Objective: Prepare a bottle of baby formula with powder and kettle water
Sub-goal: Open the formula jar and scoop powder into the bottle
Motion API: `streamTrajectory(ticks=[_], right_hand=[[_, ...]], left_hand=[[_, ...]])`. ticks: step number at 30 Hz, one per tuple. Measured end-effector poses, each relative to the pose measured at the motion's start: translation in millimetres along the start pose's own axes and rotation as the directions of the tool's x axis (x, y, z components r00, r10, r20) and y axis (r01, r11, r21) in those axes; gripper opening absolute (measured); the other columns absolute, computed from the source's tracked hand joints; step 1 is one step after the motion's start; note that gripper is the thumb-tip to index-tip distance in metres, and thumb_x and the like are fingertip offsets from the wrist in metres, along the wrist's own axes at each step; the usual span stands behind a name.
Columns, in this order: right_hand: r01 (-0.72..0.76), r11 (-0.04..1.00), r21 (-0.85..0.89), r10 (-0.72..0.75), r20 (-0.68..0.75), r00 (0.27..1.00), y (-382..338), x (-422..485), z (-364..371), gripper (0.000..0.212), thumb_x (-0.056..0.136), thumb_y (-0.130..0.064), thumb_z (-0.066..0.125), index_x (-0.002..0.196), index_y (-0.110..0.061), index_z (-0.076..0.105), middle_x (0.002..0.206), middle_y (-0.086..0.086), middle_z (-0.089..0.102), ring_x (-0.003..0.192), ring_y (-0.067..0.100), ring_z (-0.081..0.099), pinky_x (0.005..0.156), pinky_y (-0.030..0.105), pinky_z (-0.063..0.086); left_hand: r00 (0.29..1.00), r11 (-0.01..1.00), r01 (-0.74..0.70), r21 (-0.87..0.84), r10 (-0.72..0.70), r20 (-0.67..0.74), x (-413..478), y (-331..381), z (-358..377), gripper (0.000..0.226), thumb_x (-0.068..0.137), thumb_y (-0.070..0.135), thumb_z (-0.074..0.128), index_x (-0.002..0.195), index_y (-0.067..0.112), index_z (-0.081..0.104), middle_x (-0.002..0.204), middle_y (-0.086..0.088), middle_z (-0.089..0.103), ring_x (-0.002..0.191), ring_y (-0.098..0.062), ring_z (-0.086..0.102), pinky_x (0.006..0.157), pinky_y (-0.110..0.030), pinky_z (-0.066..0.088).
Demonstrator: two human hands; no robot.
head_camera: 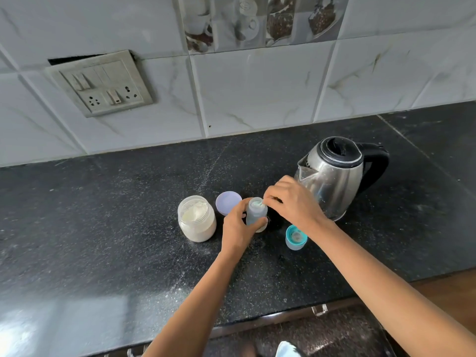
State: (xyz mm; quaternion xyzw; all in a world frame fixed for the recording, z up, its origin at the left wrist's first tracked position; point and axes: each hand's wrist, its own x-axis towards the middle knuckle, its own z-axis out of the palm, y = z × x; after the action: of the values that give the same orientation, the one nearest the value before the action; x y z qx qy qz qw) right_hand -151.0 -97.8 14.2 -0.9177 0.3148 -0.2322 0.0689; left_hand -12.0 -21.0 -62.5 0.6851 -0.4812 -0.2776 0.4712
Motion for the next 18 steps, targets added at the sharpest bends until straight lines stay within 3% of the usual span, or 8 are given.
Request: streamTrajectory(ticks=[3,6,9,15,18], right_hand=[[0.165,0.983,-0.082,-0.155,0.108,0.982,4,0,12,0.015,0.076,-0.008,0.067,0.062,-0.012,0.065,0.059,-0.004,0.058,0.069,0.017,0.052,0.049,0.028,0.046],[0.128,0.991,-0.047,-0.126,0.032,0.991,4,-1,13,0.018,0.077,-0.018,0.06,0.061,-0.014,0.068,0.059,-0.004,0.061,0.067,0.018,0.055,0.051,0.024,0.047],[0.135,0.99,-0.043,-0.136,-0.013,0.991,0,-6,10,0.009,0.076,-0.016,0.069,0.067,-0.015,0.072,0.065,-0.004,0.066,0.068,0.016,0.058,0.052,0.021,0.044],[0.026,0.999,0.037,-0.025,-0.038,0.999,0,-8,7,0.004,0.08,-0.012,0.074,0.081,-0.015,0.074,0.076,-0.003,0.068,0.067,0.013,0.062,0.05,0.025,0.049],[-0.096,0.989,0.114,0.1,-0.032,0.995,-1,-7,-1,0.006,0.085,-0.014,0.069,0.086,-0.016,0.075,0.079,-0.001,0.068,0.066,0.013,0.063,0.054,0.027,0.051]], left_hand=[[0.999,1.0,-0.018,-0.005,0.018,0.029,-1,-1,-2,0.048,0.069,0.026,0.08,0.113,0.032,0.059,0.104,0.02,0.065,0.096,0.004,0.058,0.084,-0.02,0.047],[0.999,1.0,-0.021,-0.006,0.021,0.027,-1,-2,-2,0.048,0.069,0.027,0.08,0.112,0.034,0.059,0.101,0.02,0.065,0.095,0.004,0.058,0.083,-0.018,0.047],[0.999,1.0,-0.014,-0.018,0.014,0.037,0,-2,-3,0.047,0.07,0.026,0.08,0.111,0.034,0.059,0.101,0.021,0.065,0.094,0.006,0.057,0.082,-0.014,0.046],[0.999,0.999,-0.024,-0.036,0.026,0.032,0,-2,-3,0.048,0.07,0.024,0.08,0.113,0.031,0.06,0.104,0.022,0.065,0.096,0.006,0.057,0.08,-0.007,0.042],[1.0,0.999,-0.014,-0.042,0.015,0.026,-1,-3,-2,0.049,0.07,0.024,0.08,0.113,0.031,0.06,0.104,0.023,0.064,0.096,0.008,0.057,0.078,-0.005,0.041]])
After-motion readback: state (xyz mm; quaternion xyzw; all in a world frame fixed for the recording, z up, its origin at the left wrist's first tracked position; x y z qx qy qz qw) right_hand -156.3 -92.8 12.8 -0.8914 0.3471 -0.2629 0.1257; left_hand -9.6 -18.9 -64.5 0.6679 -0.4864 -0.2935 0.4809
